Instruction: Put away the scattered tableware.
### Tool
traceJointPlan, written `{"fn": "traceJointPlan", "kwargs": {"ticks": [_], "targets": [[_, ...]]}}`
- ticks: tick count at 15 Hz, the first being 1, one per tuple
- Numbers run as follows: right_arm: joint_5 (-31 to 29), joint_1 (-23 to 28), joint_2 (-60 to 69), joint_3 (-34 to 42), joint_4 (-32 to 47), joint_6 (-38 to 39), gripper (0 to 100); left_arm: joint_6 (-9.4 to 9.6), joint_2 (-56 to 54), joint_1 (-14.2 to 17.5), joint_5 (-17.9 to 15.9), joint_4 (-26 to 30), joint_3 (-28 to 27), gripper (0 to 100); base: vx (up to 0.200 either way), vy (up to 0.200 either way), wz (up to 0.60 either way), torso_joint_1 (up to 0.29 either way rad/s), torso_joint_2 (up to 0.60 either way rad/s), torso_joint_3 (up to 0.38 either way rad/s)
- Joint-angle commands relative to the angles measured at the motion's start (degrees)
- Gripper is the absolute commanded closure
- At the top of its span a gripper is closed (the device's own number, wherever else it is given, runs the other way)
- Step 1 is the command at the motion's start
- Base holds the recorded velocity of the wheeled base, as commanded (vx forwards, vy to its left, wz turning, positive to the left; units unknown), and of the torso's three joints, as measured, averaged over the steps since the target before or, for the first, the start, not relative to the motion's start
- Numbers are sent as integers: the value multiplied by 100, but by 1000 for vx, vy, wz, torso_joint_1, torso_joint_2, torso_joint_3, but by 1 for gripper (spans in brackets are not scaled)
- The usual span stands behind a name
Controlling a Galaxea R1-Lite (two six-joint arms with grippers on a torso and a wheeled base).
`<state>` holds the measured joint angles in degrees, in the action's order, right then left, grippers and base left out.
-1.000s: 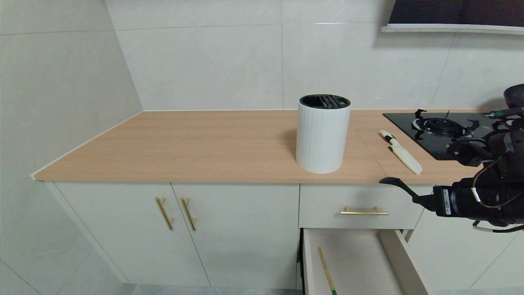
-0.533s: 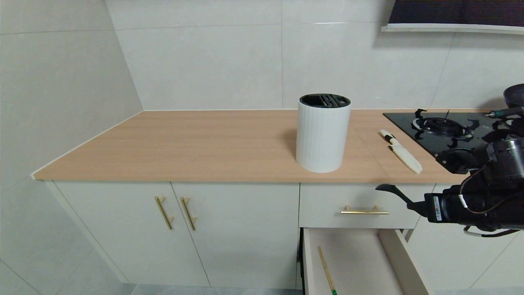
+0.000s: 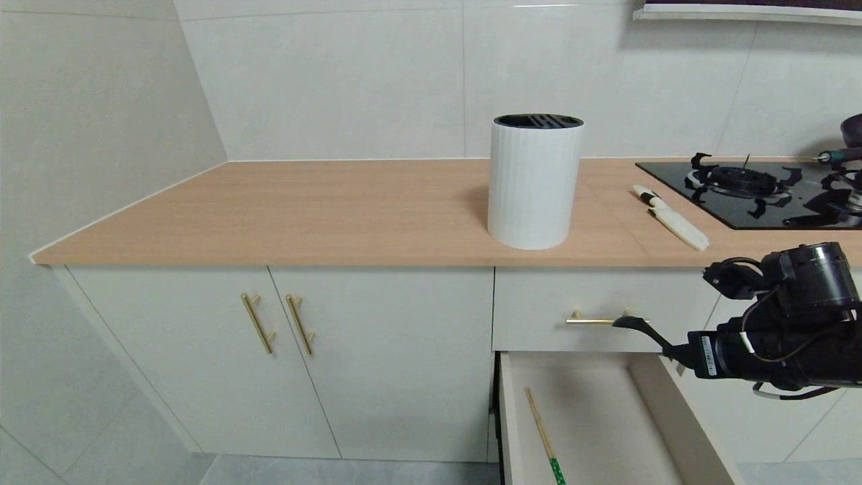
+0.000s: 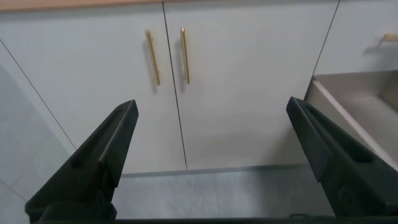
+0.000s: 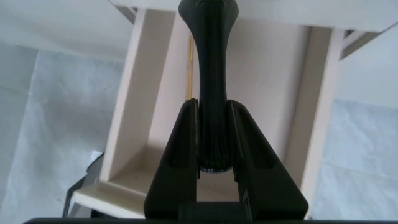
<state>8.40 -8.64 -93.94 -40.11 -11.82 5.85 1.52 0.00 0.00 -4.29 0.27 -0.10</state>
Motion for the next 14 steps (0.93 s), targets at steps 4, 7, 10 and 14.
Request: {"fn": "traceJointPlan", "kwargs": {"ticks": [4,7,10,14], "targets": [[-5,-15,-283,91,-224,-5,100,6,0,0,-2,0,1,0,0,0,0,-164,471,304],[-14,-15,-423,82,-233,-5,100,-3,0,0,-2,0,1,0,0,0,0,-131,458,315],[-14,-15,-520,91,-303,-5,100,-3,0,0,-2,0,1,0,0,0,0,-113,452,339],[-14,-15,-608,117,-391,-5,100,-3,0,0,-2,0,1,0,0,0,0,-35,203,150]]}}
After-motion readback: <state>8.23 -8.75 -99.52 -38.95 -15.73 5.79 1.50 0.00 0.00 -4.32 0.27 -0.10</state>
